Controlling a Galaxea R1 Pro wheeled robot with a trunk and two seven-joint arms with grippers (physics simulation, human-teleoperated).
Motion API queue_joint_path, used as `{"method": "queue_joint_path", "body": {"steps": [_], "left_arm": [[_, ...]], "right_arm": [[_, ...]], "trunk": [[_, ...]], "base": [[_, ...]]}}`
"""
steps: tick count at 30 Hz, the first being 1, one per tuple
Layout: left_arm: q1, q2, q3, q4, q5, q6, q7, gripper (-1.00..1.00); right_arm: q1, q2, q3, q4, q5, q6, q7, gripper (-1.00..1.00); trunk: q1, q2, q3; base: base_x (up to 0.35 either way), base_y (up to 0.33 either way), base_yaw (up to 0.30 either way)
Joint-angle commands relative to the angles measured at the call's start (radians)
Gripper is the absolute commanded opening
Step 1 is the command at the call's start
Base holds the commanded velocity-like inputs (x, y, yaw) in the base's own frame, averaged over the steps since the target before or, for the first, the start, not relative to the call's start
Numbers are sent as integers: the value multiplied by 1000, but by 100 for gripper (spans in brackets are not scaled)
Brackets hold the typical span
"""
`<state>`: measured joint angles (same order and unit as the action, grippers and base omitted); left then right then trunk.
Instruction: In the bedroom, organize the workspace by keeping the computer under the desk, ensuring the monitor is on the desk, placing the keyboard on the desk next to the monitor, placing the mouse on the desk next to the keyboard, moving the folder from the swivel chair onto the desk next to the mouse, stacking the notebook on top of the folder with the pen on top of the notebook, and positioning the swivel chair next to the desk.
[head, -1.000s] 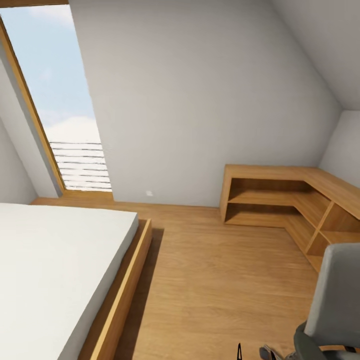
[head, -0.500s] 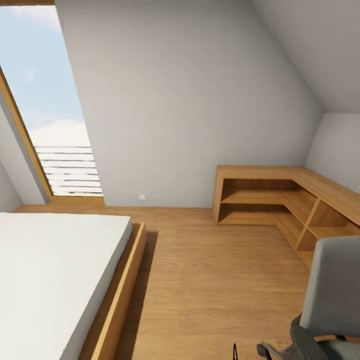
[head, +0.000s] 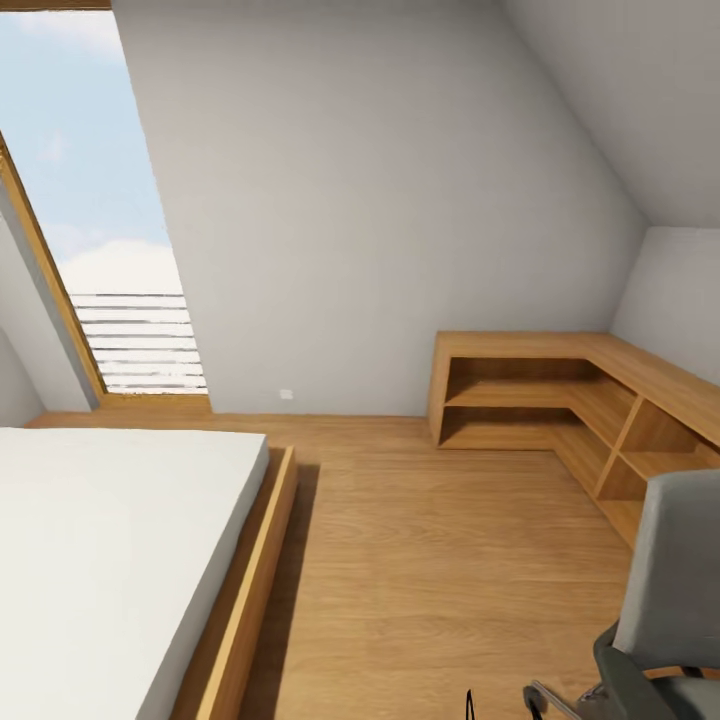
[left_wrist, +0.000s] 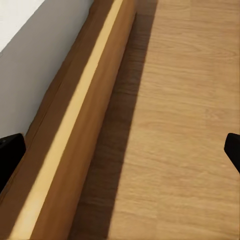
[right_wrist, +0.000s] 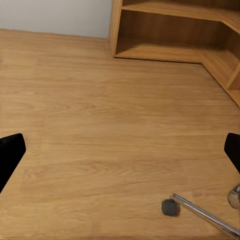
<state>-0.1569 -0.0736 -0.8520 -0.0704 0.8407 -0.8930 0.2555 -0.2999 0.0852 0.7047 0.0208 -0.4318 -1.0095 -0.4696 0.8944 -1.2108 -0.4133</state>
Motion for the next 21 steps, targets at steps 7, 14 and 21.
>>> {"method": "queue_joint_path", "body": {"steps": [7, 14, 21], "left_arm": [[-1, 0, -9, 0, 0, -2, 9, 100], [-1, 0, -9, 0, 0, -2, 10, 100], [-1, 0, -9, 0, 0, -1, 10, 100]], "right_arm": [[-1, 1, 9, 2, -4, 0, -6, 100], [-1, 1, 9, 2, -4, 1, -6, 100], [-1, 1, 9, 2, -4, 2, -6, 100]], "trunk": [[0, -1, -1], [0, -1, -1], [0, -1, -1]], "base": [[2, 27, 0], [187, 38, 0], [311, 9, 0]]}}
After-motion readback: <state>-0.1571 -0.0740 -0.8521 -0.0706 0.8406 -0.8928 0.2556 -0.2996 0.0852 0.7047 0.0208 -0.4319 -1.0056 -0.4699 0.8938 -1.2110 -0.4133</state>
